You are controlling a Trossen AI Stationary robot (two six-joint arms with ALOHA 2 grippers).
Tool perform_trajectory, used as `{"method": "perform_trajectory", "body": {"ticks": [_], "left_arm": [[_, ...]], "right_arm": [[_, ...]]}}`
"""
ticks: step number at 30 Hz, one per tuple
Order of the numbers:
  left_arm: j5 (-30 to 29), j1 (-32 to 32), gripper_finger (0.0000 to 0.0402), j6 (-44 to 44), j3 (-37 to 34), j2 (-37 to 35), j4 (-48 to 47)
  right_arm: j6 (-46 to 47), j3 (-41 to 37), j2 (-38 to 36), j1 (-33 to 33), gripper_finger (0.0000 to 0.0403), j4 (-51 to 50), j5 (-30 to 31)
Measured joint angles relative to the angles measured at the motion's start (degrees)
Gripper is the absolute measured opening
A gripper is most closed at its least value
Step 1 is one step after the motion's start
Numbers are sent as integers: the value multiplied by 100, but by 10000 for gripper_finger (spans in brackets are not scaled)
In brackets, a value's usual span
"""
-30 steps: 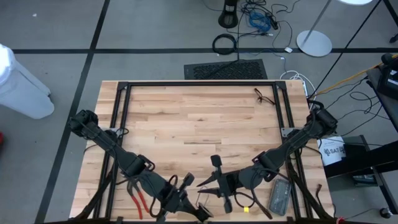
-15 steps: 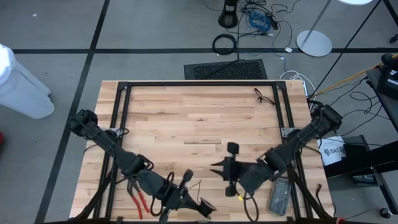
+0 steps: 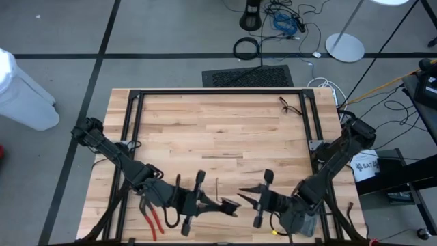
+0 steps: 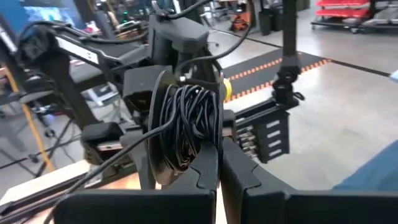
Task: Coil cords
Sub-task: Coil the black wire onto the black spool
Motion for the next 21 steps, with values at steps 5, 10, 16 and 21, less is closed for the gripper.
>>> {"method": "perform_trajectory", "body": {"ticks": [5,10,16,21], "left_arm": [[-281,116,2,3,0,-6,26],[-308,274,2,-189,0,-6,36],[-309,310,2,-450,0,-6,32],[-309,224,2,-458,0,-6,23]], "right_arm": [[-411,-204,16,-82,70,1070,71],[-997,-249,324,-275,111,1952,74],[-1438,-251,926,-585,170,3098,97],[-1842,-251,1317,-682,177,3802,218]]}}
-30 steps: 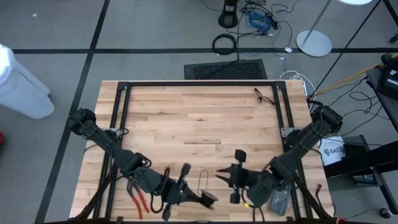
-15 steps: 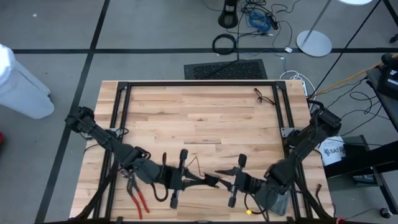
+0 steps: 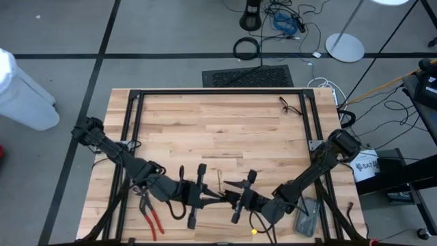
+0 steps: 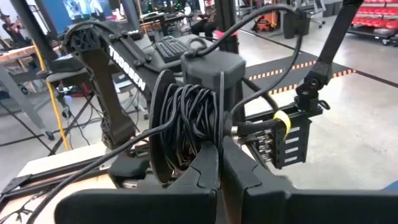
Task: Coil cords
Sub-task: Coil the black wire onto the black spool
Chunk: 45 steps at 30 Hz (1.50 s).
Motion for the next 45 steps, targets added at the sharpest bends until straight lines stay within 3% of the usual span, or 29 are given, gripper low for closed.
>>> {"method": "perform_trajectory", "body": {"ticks": [10,45], "left_arm": [[-153,-135,2,1,0,0,-31],[-157,-134,2,-9,2,0,-28]], "right_arm": [[-421,2,64,19,154,267,-20],[-528,2,60,-255,153,471,-189]]}}
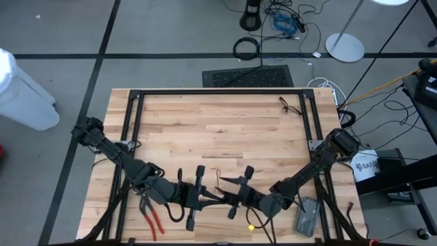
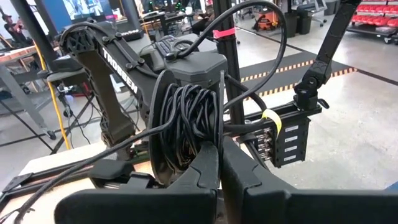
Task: Coil cords
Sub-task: Coil the black wire onto the black spool
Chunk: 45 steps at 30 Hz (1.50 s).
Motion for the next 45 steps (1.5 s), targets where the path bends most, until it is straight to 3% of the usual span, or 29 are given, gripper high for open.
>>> {"method": "perform_trajectory", "body": {"ticks": [7,11,15,30,45], "left_arm": [[0,-4,2,-25,0,0,0],[0,-4,2,-136,0,0,0],[0,-4,2,-138,0,0,0],[0,-4,2,-136,0,0,2],[0,-4,2,-131,7,0,15]], "right_arm": [[2,0,0,24,153,-47,54],[150,0,0,237,153,-245,604],[280,0,-2,290,153,-329,724],[1005,0,-2,-106,153,-566,-111],[863,0,-2,-198,153,-91,-914]]}}
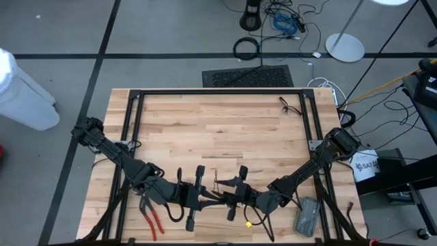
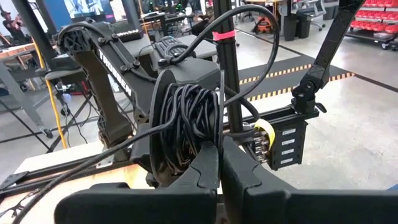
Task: Coil cords
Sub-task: Coil the black wire onto the black spool
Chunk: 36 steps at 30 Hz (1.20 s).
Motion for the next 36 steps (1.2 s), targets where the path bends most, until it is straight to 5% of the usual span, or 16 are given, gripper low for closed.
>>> {"method": "perform_trajectory", "body": {"ticks": [6,23,36], "left_arm": [[0,-2,2,0,0,0,-2],[-4,0,2,0,0,0,-9],[0,-155,2,92,-1,0,-20]], "right_arm": [[-2,0,0,-23,141,1,1],[-82,0,0,-138,5,-5,-147],[271,0,-204,197,0,-997,-438]]}}
